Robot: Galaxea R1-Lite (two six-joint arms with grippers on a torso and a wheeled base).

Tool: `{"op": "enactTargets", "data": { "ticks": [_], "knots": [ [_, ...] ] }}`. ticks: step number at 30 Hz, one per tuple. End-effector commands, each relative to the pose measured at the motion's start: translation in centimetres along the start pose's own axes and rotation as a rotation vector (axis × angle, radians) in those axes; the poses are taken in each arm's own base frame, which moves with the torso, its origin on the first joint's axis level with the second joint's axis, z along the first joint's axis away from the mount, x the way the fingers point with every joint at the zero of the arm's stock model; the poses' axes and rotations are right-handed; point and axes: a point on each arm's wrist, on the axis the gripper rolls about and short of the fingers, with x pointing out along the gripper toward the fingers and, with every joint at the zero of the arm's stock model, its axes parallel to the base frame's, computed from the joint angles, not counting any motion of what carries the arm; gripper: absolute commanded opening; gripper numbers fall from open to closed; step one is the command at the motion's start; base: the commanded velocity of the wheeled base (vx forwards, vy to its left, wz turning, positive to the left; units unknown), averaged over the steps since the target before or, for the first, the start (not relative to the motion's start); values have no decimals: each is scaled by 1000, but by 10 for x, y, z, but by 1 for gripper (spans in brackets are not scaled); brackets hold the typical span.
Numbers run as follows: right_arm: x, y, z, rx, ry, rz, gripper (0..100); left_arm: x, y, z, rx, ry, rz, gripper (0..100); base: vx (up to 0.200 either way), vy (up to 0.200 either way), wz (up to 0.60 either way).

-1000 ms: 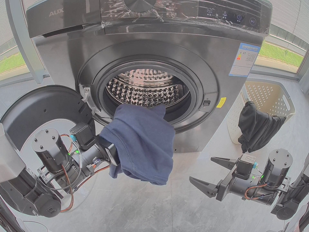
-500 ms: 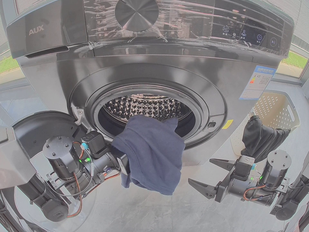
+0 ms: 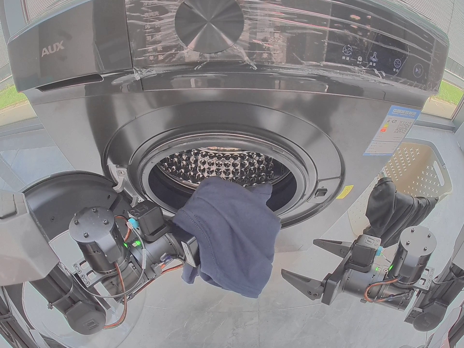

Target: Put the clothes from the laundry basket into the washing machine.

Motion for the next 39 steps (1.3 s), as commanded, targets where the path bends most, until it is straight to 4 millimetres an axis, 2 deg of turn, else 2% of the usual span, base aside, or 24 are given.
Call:
{"op": "enactTargets", "data": {
  "ticks": [1, 7, 9, 12, 21, 28, 33, 39],
  "knots": [
    [0, 0, 0, 0, 2, 0, 100, 1, 1, -1, 0, 2, 6, 0, 0, 0, 0],
    [-1, 9, -1, -2, 5, 33, 100, 8, 4, -3, 8, -1, 12, 0, 0, 0, 0],
    [-1, 13, -2, -4, 7, 51, 100, 20, 3, 4, 9, -49, 6, 0, 0, 0, 0],
    [-2, 13, -3, -4, 15, 52, 100, 38, 7, 0, 43, -61, 15, 0, 0, 0, 0],
    [-1, 13, -2, -4, 12, 54, 100, 60, 24, -6, 45, -78, 51, 0, 0, 0, 0],
    [-1, 13, -3, -4, 13, 54, 100, 87, 47, -18, 45, -97, 98, 0, 0, 0, 0],
    [0, 13, -4, -2, 20, 55, 100, 106, 50, -22, 48, -131, 101, 0, 0, 0, 0],
    [0, 15, -4, -4, 21, 62, 100, 127, 56, -43, 47, -121, 105, 0, 0, 0, 0]
  ]
}}
